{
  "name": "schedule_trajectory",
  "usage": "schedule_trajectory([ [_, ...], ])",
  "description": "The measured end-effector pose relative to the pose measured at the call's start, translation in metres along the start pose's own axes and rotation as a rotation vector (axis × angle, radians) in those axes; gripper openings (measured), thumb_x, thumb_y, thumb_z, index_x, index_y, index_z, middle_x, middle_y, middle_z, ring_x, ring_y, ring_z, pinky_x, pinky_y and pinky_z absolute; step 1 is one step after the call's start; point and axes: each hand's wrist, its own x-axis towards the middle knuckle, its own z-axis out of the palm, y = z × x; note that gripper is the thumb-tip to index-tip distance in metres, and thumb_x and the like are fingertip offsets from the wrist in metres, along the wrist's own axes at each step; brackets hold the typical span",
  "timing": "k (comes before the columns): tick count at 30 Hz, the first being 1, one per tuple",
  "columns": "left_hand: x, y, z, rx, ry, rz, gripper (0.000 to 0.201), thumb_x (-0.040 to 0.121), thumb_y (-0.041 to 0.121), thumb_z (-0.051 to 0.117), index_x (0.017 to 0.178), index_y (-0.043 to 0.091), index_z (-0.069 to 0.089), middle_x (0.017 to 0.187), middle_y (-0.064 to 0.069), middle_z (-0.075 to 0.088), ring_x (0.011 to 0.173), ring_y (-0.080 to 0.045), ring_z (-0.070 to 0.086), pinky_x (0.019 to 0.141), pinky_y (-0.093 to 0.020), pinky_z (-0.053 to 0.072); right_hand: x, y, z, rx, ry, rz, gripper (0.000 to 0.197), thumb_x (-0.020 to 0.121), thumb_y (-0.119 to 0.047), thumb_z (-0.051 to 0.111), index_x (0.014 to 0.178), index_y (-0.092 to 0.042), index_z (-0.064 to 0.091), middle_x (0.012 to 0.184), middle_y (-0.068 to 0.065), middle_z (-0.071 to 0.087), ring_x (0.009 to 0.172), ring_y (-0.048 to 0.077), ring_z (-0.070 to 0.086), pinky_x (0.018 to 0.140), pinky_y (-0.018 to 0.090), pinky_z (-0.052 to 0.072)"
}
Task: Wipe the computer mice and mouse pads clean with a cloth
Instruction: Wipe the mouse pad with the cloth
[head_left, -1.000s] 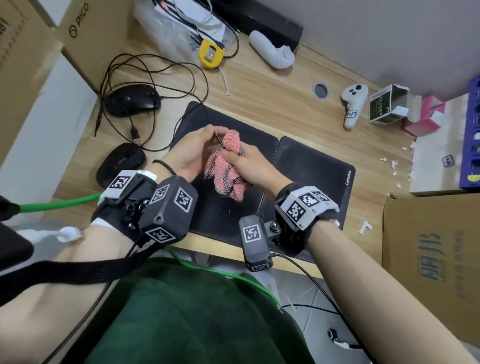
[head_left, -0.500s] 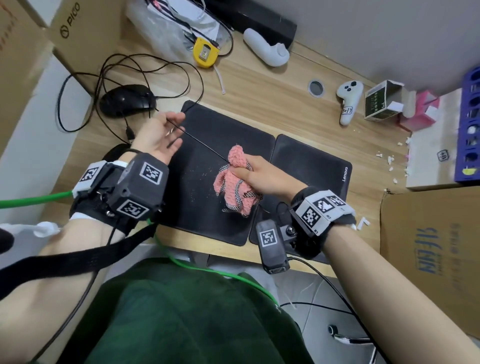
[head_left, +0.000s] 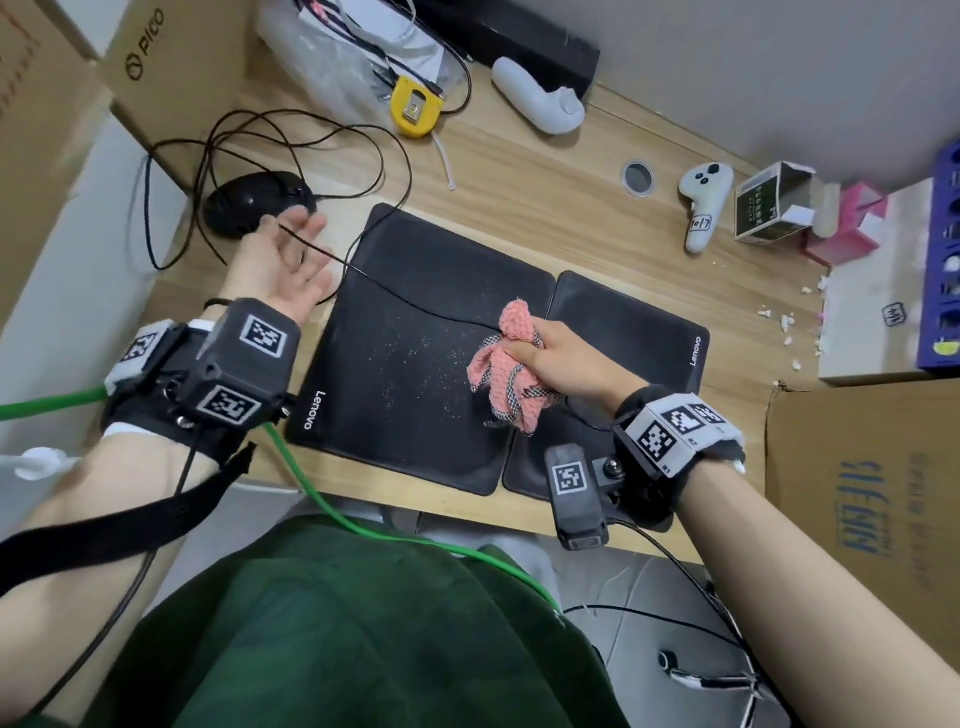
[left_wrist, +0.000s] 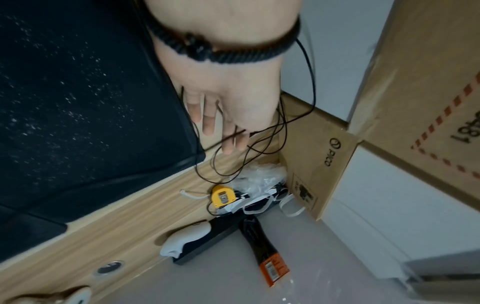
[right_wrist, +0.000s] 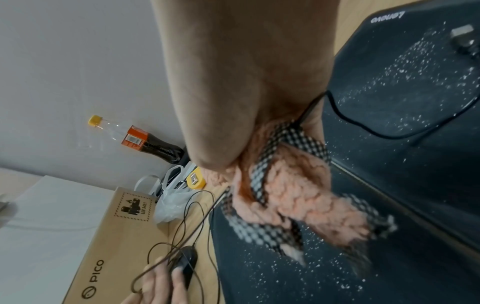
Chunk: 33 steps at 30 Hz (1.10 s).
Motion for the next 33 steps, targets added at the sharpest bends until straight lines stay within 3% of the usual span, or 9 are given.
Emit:
schedule_trajectory([
  [4, -0.016, -0.019, 0.011, 0.058, -0.286, -0.112, 0.080, 0.088, 0.075, 0.021, 0.140, 0.019, 0.044, 0.136, 0.004, 0.055, 0.127, -0.020, 0.045, 0.110, -0.038, 0.029, 0.008, -0.022, 0.006, 0.045, 0.058, -0.057, 0.010, 0.098, -0.015, 0.049, 0.090, -0.010, 0.052, 0.091, 0.002, 0.059, 0.081, 0.012, 0.053, 0.064, 0.009, 0.040],
  [7, -0.032, -0.035, 0.032, 0.170, -0.486, -0.126, 0.079, 0.090, 0.071, 0.024, 0.144, 0.016, 0.038, 0.137, 0.001, 0.055, 0.129, -0.019, 0.046, 0.111, -0.037, 0.032, 0.014, -0.045, 0.013, 0.070, 0.049, -0.126, 0.008, 0.097, -0.012, 0.049, 0.093, -0.014, 0.056, 0.089, -0.003, 0.060, 0.084, 0.012, 0.055, 0.066, 0.005, 0.040],
  [10, -0.045, -0.047, 0.053, 0.260, -0.607, -0.107, 0.056, 0.099, 0.052, 0.024, 0.131, 0.015, 0.052, 0.127, -0.003, 0.062, 0.117, -0.016, 0.059, 0.097, -0.031, 0.047, 0.023, -0.061, 0.019, 0.060, 0.040, -0.203, 0.030, 0.096, -0.009, 0.049, 0.124, -0.013, 0.058, 0.120, 0.005, 0.061, 0.112, 0.017, 0.056, 0.100, 0.020, 0.041],
  [12, -0.047, -0.050, 0.059, 0.257, -0.603, -0.114, 0.053, 0.101, 0.049, 0.020, 0.120, 0.018, 0.059, 0.121, -0.001, 0.065, 0.112, -0.012, 0.062, 0.093, -0.028, 0.048, 0.027, -0.063, 0.022, 0.023, 0.064, -0.191, 0.036, 0.096, -0.015, 0.049, 0.132, -0.014, 0.054, 0.130, 0.011, 0.055, 0.122, 0.023, 0.051, 0.109, 0.038, 0.036],
  [16, -0.041, -0.051, 0.056, 0.357, -0.592, -0.071, 0.058, 0.102, 0.049, 0.015, 0.121, 0.019, 0.060, 0.125, -0.002, 0.064, 0.116, -0.013, 0.060, 0.091, -0.026, 0.047, 0.027, -0.055, 0.025, 0.012, 0.023, -0.153, 0.040, 0.094, -0.024, 0.049, 0.134, -0.018, 0.053, 0.130, 0.009, 0.055, 0.122, 0.023, 0.052, 0.109, 0.043, 0.036],
  [22, -0.029, -0.046, 0.041, 0.308, -0.492, 0.011, 0.064, 0.101, 0.048, 0.006, 0.108, 0.022, 0.064, 0.118, 0.003, 0.068, 0.109, -0.012, 0.063, 0.094, -0.030, 0.047, 0.020, -0.039, 0.023, -0.040, 0.010, -0.097, 0.009, 0.096, -0.025, 0.051, 0.094, -0.026, 0.060, 0.109, 0.004, 0.067, 0.105, 0.025, 0.062, 0.101, 0.045, 0.044],
  [24, -0.022, -0.036, 0.035, 0.235, -0.420, 0.005, 0.066, 0.101, 0.050, 0.004, 0.098, 0.021, 0.064, 0.104, 0.005, 0.073, 0.108, -0.015, 0.064, 0.095, -0.033, 0.045, 0.016, -0.030, 0.020, -0.064, 0.020, -0.082, 0.015, 0.096, -0.027, 0.051, 0.082, -0.027, 0.055, 0.101, 0.004, 0.068, 0.099, 0.026, 0.063, 0.098, 0.045, 0.046],
  [29, -0.012, -0.017, 0.024, 0.021, -0.230, -0.008, 0.064, 0.098, 0.057, 0.008, 0.060, 0.021, 0.045, 0.067, 0.003, 0.068, 0.100, -0.025, 0.069, 0.094, -0.037, 0.047, 0.008, -0.014, 0.006, -0.005, 0.038, -0.046, 0.023, 0.097, -0.023, 0.051, 0.097, -0.001, 0.057, 0.100, 0.010, 0.067, 0.087, 0.017, 0.060, 0.092, 0.036, 0.047],
  [33, -0.003, 0.004, 0.012, -0.131, -0.160, -0.023, 0.070, 0.096, 0.059, 0.006, 0.049, 0.022, 0.042, 0.058, 0.007, 0.061, 0.094, -0.023, 0.072, 0.083, -0.035, 0.050, 0.003, -0.002, -0.003, 0.013, 0.029, -0.015, 0.018, 0.098, -0.021, 0.050, 0.096, -0.005, 0.057, 0.094, 0.004, 0.064, 0.085, 0.014, 0.058, 0.085, 0.029, 0.047],
])
